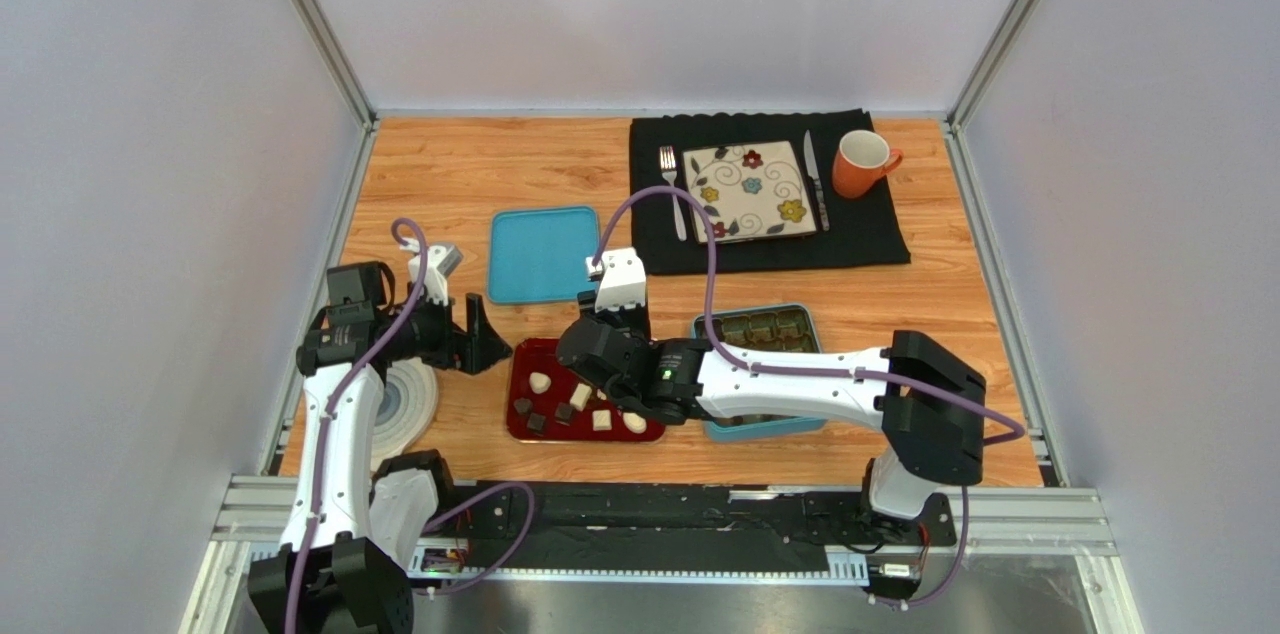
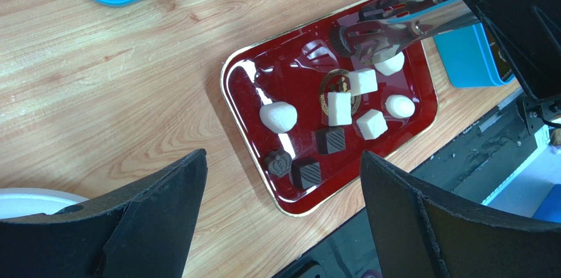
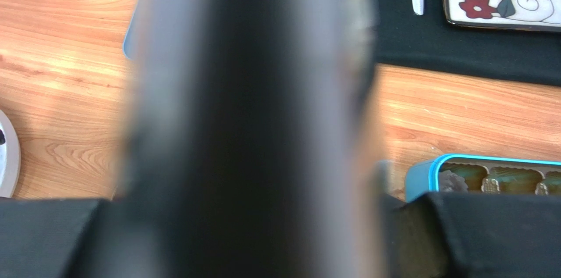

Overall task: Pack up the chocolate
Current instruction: Pick up the fake chocolate from the plate.

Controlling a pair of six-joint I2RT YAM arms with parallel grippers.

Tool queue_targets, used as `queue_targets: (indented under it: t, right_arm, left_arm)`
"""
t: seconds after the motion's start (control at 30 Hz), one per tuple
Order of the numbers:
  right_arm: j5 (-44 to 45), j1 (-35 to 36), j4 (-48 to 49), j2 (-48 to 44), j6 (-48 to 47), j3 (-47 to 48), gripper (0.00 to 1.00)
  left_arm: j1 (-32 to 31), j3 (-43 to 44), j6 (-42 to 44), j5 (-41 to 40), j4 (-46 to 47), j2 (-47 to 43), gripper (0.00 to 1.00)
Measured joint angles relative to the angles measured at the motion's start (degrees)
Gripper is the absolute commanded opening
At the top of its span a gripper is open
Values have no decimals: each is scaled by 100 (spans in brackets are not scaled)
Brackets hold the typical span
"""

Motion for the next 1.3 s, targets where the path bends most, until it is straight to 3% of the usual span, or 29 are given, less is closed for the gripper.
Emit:
queue_targets:
  t: [1.3]
  right_arm:
    - [-372,-90,249,55,-160,-87,45]
  left_arm:
    - [0,111,7,90,-81,-2,93]
